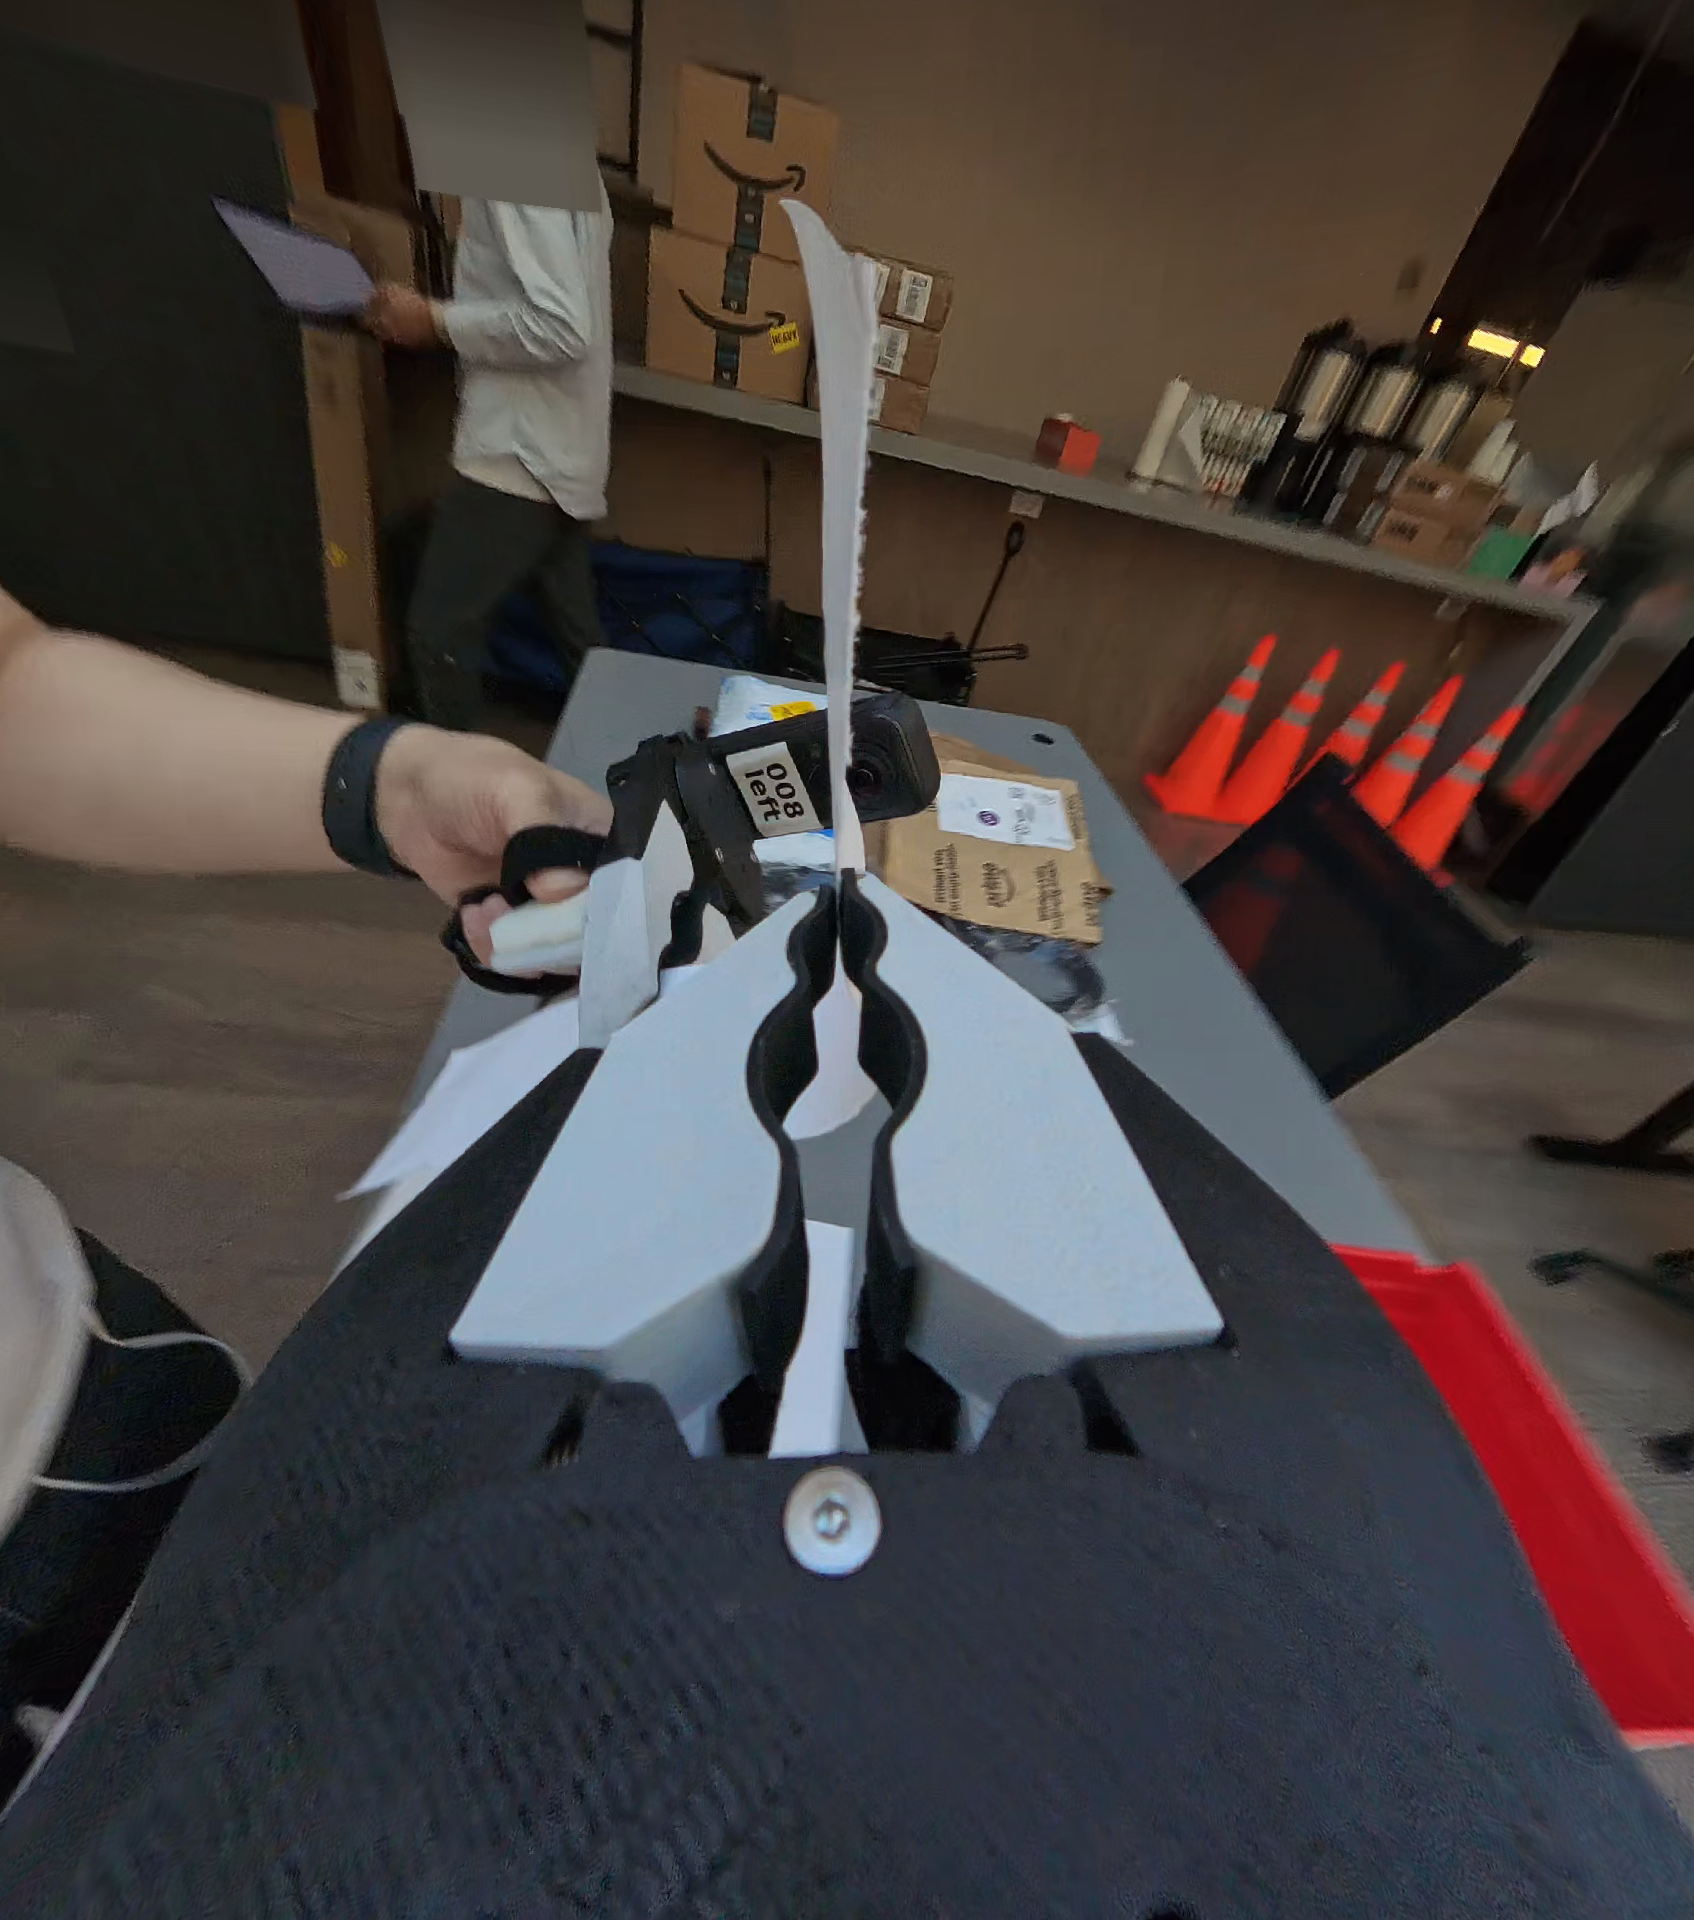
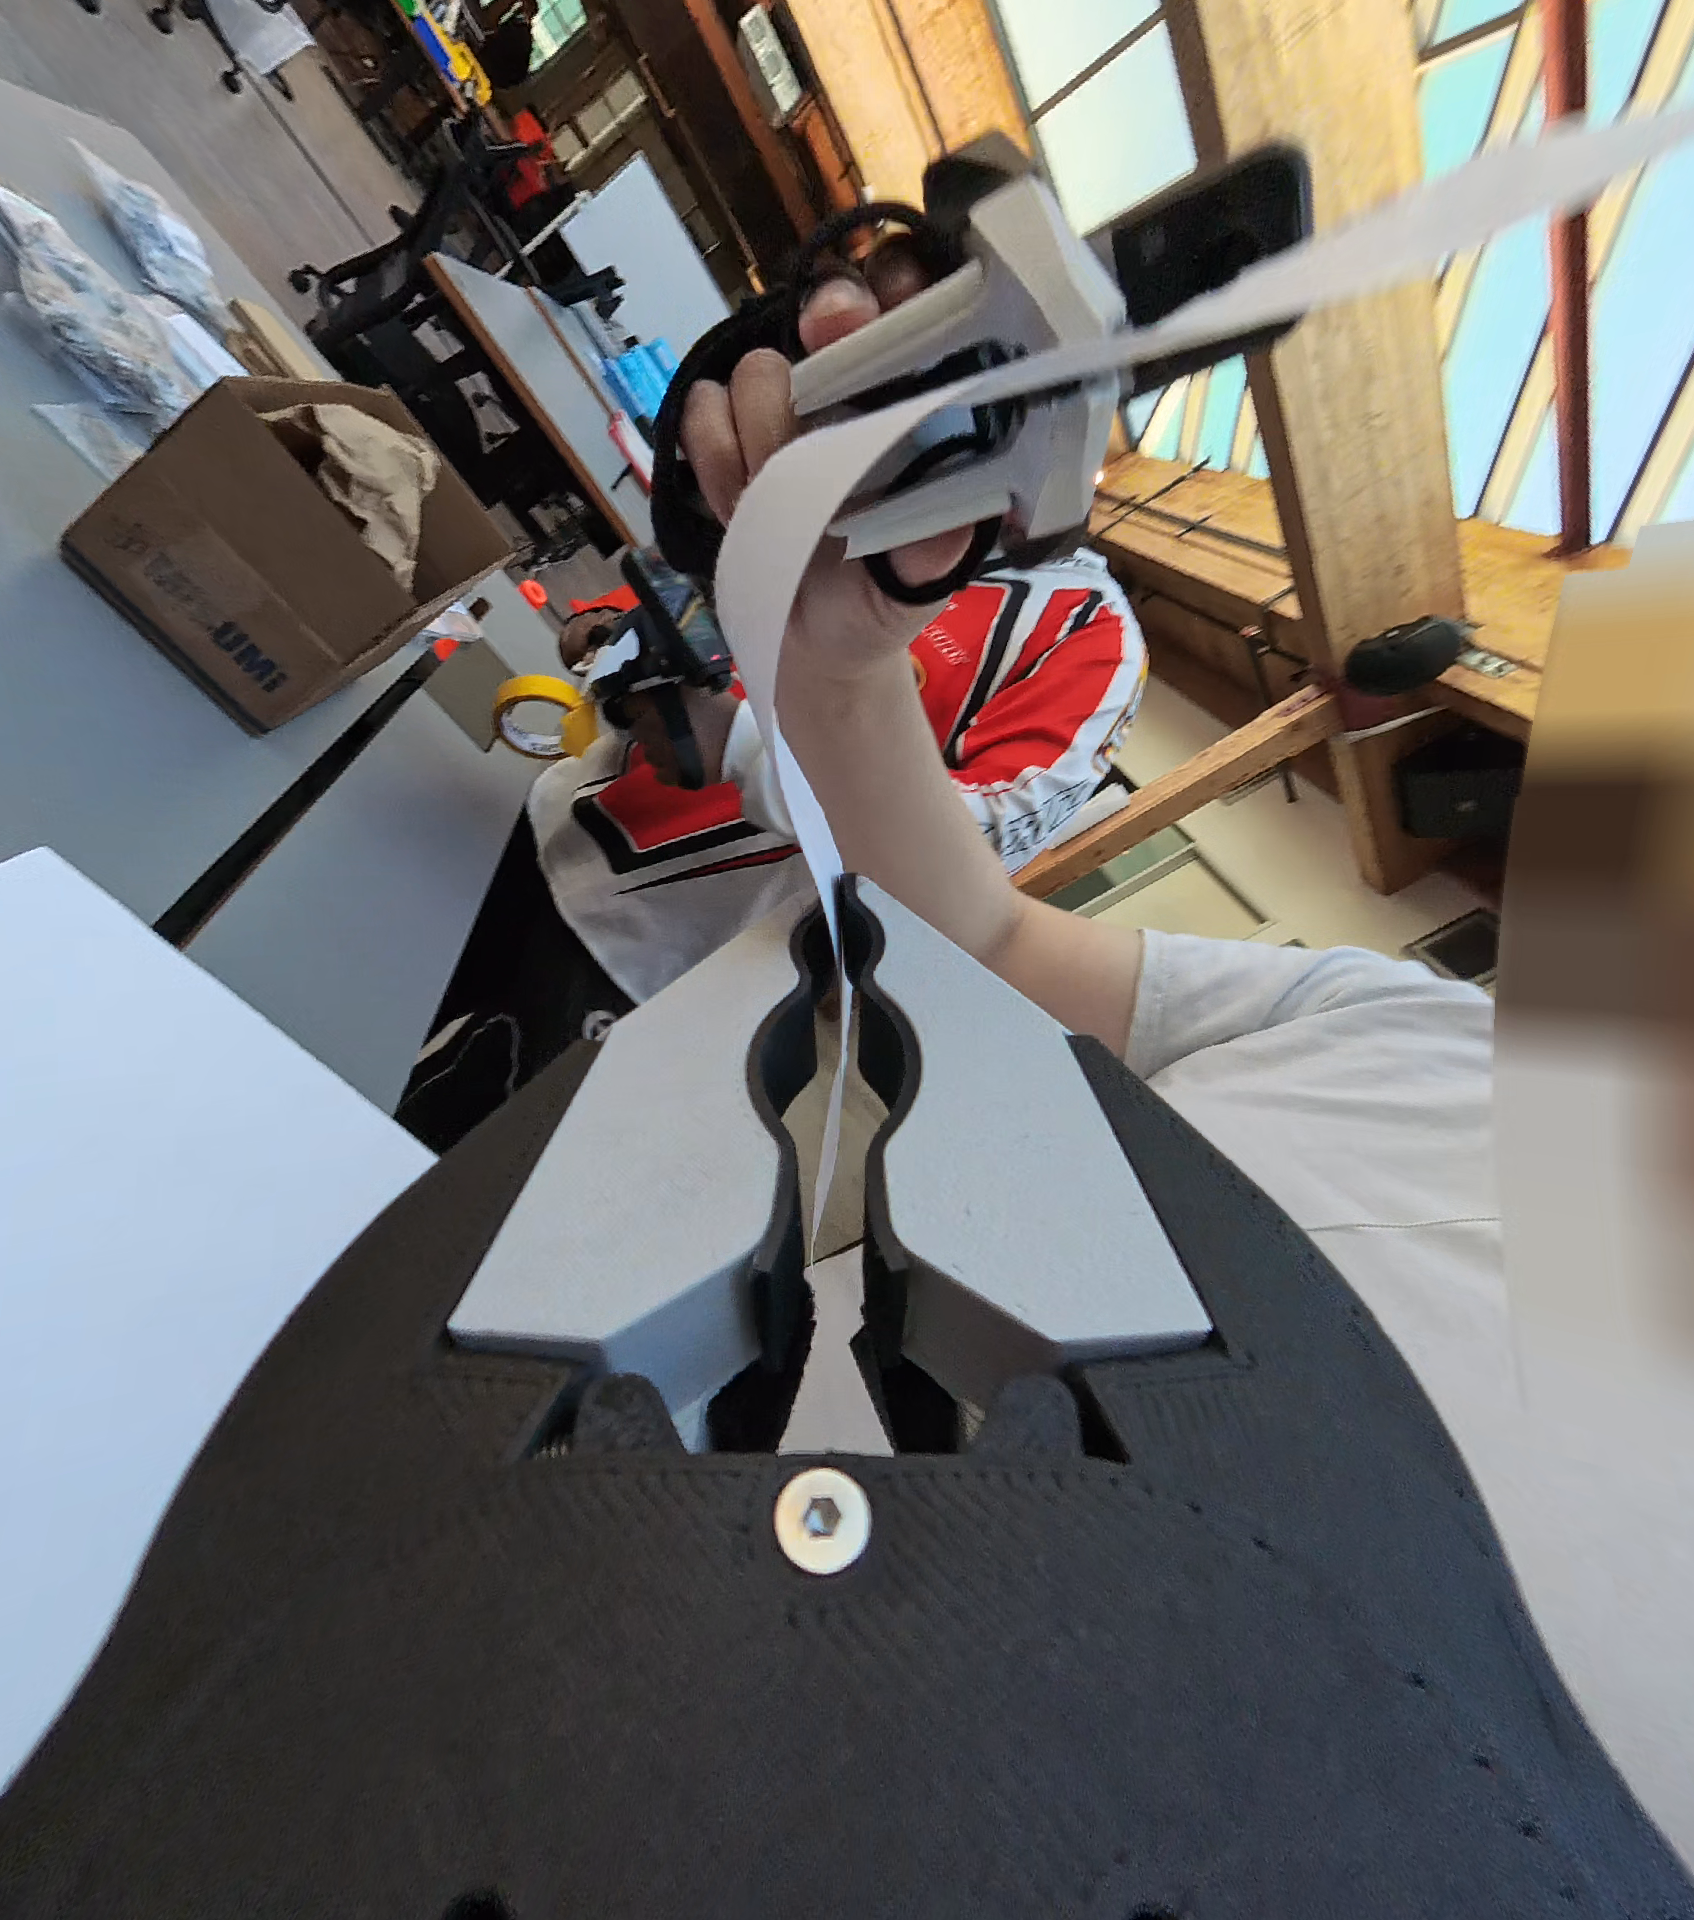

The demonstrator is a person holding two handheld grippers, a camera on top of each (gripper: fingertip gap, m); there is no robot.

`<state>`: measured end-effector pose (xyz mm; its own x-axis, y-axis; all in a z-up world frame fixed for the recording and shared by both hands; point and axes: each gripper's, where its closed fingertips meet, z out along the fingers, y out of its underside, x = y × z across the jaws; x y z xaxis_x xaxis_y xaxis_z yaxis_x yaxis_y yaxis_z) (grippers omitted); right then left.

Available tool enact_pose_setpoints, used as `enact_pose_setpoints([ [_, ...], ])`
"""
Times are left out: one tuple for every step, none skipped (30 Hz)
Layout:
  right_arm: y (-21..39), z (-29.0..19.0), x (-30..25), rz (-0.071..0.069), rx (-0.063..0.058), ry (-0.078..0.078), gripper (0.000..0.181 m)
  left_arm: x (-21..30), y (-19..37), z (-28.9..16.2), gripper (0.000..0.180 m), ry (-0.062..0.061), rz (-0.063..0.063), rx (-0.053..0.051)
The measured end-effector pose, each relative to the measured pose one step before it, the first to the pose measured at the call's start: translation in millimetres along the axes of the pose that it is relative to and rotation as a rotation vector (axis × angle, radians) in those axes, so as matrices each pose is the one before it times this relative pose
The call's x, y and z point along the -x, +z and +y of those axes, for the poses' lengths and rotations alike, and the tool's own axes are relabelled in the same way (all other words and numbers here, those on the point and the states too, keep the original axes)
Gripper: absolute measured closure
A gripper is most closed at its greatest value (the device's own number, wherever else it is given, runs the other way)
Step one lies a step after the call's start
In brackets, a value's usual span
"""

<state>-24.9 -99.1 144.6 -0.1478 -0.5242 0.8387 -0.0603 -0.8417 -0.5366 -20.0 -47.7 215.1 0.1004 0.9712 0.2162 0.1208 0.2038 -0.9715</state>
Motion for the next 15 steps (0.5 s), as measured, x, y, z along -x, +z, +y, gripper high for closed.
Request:
enact_pose_setpoints([
  [-5.12,-6.1,-5.68,0.0374,-0.0175,-0.0257,0.181,2.66,4.64,-5.5,0.18,-0.1373,0.031,0.017],
  [-5.9,-7.04,-5.73,0.0332,-0.0242,-0.0195,0.181,2.17,5.87,-4.09,0.18,-0.1287,0.0246,0.0328],
  [-6.1,-7.43,-7.69,0.0379,-0.0281,-0.0025,0.181,3.52,6.82,-1.11,0.18,-0.1236,0.0075,0.0541],
  [-5.85,-5.81,-6.98,0.0314,-0.0176,-0.001,0.181,3.44,7.2,1.46,0.18,-0.1221,0.0044,0.064],
  [-5.46,-4.7,-5.61,0.0223,-0.009,-0.0032,0.181,0.26,7.05,4.15,0.18,-0.1176,0.0239,0.0749],
  [-4.64,-3.33,-5.79,0.0226,-0.0028,0.0025,0.181,-0.99,6.24,1.45,0.18,-0.1055,0.0335,0.0514],
  [-4.03,-1.76,-6.18,0.0253,0.0059,0.0041,0.18,1.27,5.79,-2.68,0.18,-0.0844,0.0172,0.0158],
  [-3.65,-0.84,-5.67,0.0225,0.0096,0.0123,0.175,1.0,5.51,-1.76,0.18,-0.053,0.0092,0.0191],
  [-3.81,-2.35,-4.66,0.0167,-0.0028,0.0155,0.166,-0.81,4.82,-1.75,0.18,-0.0325,0.0142,0.0162],
  [-4.18,-4.33,-5.18,0.0222,-0.0193,0.0116,0.158,-1.05,3.48,-3.38,0.18,-0.023,0.0116,0.0026],
  [-4.6,-4.33,-6.58,0.0355,-0.0221,0.0033,0.156,-0.94,2.36,-4.55,0.18,-0.0228,0.0092,-0.0037],
  [-4.43,-4.44,-7.29,0.0402,-0.0233,-0.0001,0.155,-1.04,1.78,-4.64,0.18,-0.0281,0.009,-0.0015],
  [-3.83,-3.61,-5.2,0.0246,-0.0208,0.0043,0.155,-1.24,2.04,-3.03,0.18,-0.0278,0.0053,0.0082],
  [-3.02,-2.32,-3.17,0.0125,-0.0133,0.0045,0.153,-1.48,2.42,-1.65,0.18,-0.0276,0.0048,0.0163],
  [-1.94,-1.08,-2.68,0.0123,-0.0037,0.0023,0.151,-2.18,2.66,0.31,0.18,-0.0261,0.0068,0.0235],
])
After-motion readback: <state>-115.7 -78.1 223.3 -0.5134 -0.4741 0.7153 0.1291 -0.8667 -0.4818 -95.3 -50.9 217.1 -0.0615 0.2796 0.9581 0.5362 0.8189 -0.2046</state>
